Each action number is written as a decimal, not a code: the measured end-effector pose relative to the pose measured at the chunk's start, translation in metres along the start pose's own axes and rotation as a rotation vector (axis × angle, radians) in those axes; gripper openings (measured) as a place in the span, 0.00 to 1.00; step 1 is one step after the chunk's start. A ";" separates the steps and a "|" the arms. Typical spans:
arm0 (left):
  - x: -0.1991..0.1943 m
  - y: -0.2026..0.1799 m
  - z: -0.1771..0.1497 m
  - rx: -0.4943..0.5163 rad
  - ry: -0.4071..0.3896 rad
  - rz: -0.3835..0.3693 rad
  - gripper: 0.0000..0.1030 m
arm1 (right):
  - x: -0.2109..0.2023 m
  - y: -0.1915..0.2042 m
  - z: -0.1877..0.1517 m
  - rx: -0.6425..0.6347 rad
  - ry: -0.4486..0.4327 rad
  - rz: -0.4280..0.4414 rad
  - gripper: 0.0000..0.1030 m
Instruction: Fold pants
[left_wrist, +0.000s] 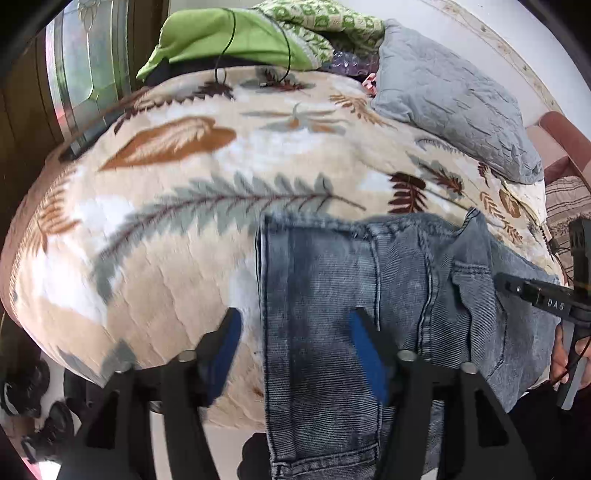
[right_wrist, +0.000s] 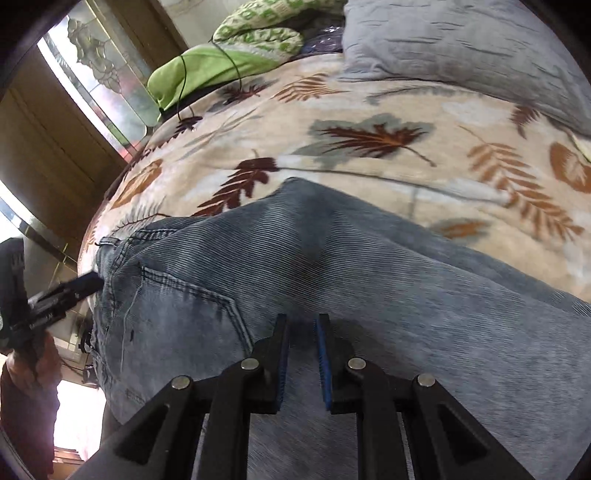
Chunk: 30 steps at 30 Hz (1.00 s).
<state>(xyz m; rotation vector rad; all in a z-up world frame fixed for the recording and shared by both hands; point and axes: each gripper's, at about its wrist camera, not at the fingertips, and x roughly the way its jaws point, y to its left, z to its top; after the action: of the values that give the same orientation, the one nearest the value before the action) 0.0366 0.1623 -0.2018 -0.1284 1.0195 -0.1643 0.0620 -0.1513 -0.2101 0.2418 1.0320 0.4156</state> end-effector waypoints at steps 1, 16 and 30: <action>0.003 0.000 0.000 -0.002 -0.008 0.005 0.72 | 0.003 0.003 0.003 0.003 -0.005 -0.004 0.17; -0.014 0.012 0.028 -0.031 -0.116 0.001 0.83 | 0.014 0.003 0.019 0.042 -0.053 -0.020 0.18; 0.030 -0.010 0.044 0.000 -0.039 -0.015 0.65 | 0.001 -0.002 0.003 0.002 -0.055 -0.043 0.18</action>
<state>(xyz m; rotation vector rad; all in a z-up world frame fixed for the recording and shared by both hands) 0.0885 0.1482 -0.2023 -0.1385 0.9795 -0.1750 0.0657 -0.1523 -0.2099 0.2312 0.9822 0.3672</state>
